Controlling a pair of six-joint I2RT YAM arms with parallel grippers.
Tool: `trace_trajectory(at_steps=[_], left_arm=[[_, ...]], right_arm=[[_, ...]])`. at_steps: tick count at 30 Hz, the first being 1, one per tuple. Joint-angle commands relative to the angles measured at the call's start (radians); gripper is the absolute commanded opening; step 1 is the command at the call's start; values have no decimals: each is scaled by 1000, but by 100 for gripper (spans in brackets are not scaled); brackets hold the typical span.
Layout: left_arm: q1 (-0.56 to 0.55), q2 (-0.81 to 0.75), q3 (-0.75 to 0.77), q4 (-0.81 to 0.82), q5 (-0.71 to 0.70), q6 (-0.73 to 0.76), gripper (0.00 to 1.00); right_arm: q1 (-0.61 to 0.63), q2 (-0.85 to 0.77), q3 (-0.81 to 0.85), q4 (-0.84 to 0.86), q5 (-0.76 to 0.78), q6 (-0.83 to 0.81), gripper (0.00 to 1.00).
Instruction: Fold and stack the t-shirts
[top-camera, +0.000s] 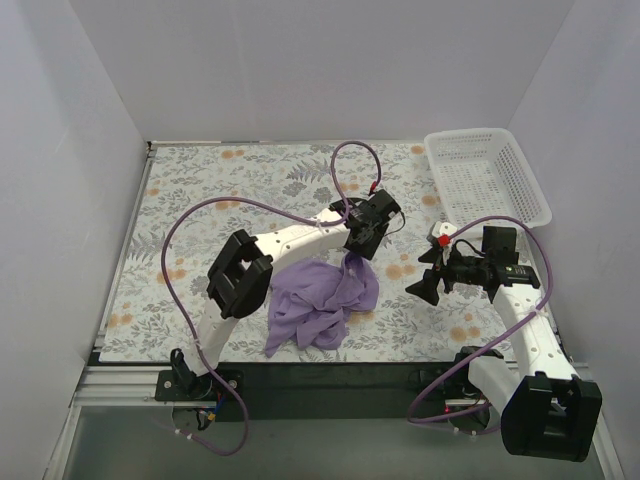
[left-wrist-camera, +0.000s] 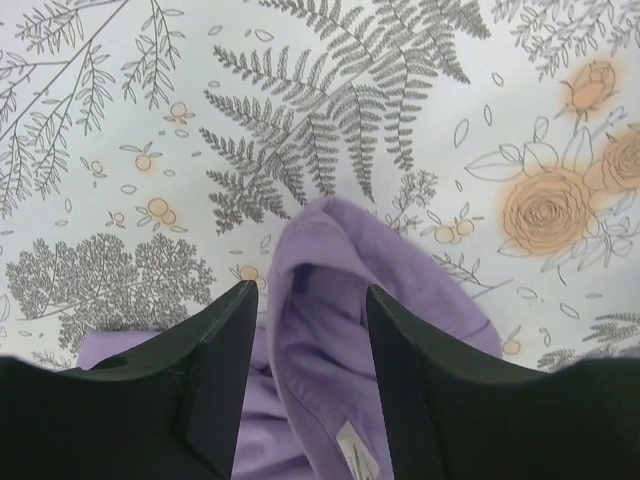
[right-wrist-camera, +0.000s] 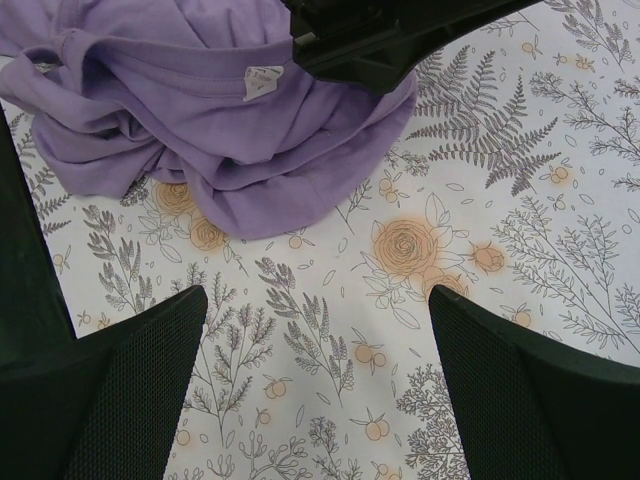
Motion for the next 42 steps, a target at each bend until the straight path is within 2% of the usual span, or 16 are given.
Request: trace_trajectory(at_steps=[1,7,17,19,21,22,25,29,33,38,42], left_arm=[[17,20,55,-32,7,26,46],[34,43,73,-35,4,38,43],[42,91,98,-35,41,53,33],[45,96,110,-41,44,56,28],[46,91,115,-40,47,58,17],[49,89,122,-40,47,59,1],[49,71,142,-35,41,59,0],[49,-18,170,-24,19,50,0],[49,-240,129,54,18,56,0],[49,-516,73,132,126,67,0],[49,-653,72,158,199,50,0]], right_arm=[[-10,-9,19,-18,-41,-10,98],[-15,-4,21,-21,-45,-12,98],[-24,0,22,-24,-45,-15,98],[-27,0,22,-23,-47,-16,98],[-28,2,22,-23,-47,-16,98],[-28,2,22,-24,-50,-16,98],[-33,5,24,-27,-47,-16,98],[-45,-1,22,-29,-48,-19,98],[-52,-6,22,-32,-47,-27,98],[-50,-7,45,-36,-77,-39,98],[-33,17,134,-124,-91,-76,98]])
